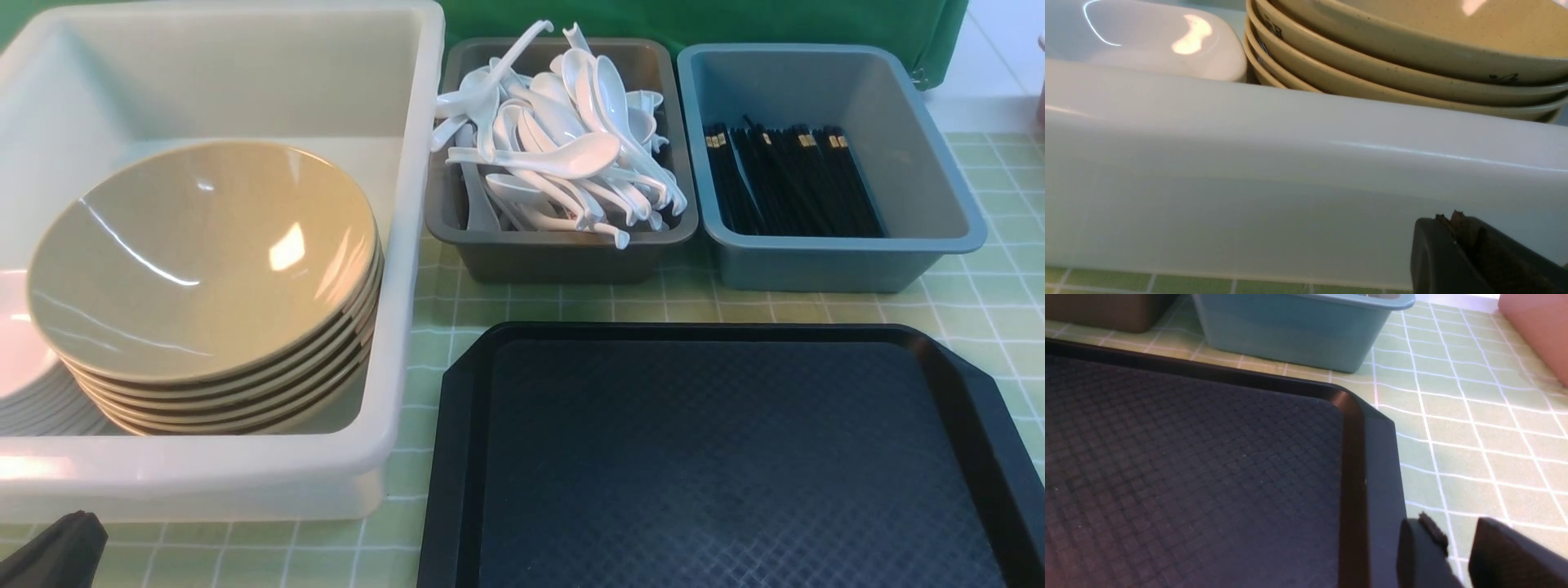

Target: On green table put chopsticks spoon bowls plates into blue grey white boxes.

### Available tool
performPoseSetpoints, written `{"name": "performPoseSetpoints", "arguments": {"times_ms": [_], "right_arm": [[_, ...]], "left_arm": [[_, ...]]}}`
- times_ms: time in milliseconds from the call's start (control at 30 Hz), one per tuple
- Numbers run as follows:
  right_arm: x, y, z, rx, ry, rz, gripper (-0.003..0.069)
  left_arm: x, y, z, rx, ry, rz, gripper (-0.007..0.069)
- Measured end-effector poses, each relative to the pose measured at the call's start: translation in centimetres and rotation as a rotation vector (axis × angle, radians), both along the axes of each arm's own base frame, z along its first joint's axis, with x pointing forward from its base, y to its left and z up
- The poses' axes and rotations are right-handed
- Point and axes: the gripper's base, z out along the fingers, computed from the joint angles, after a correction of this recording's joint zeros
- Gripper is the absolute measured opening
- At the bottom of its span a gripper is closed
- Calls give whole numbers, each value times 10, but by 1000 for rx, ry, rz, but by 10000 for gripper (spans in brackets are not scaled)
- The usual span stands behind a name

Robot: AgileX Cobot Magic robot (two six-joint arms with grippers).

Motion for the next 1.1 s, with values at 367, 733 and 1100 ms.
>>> {"name": "performPoseSetpoints", "arguments": {"times_ms": [367,733,1100], "right_arm": [[0,0,0,0,0,0,204],[0,0,0,0,0,0,214],[0,0,0,0,0,0,220]], "left_arm": [[0,0,0,0,0,0,-1],[0,0,0,0,0,0,-1],[0,0,0,0,0,0,-1]]}}
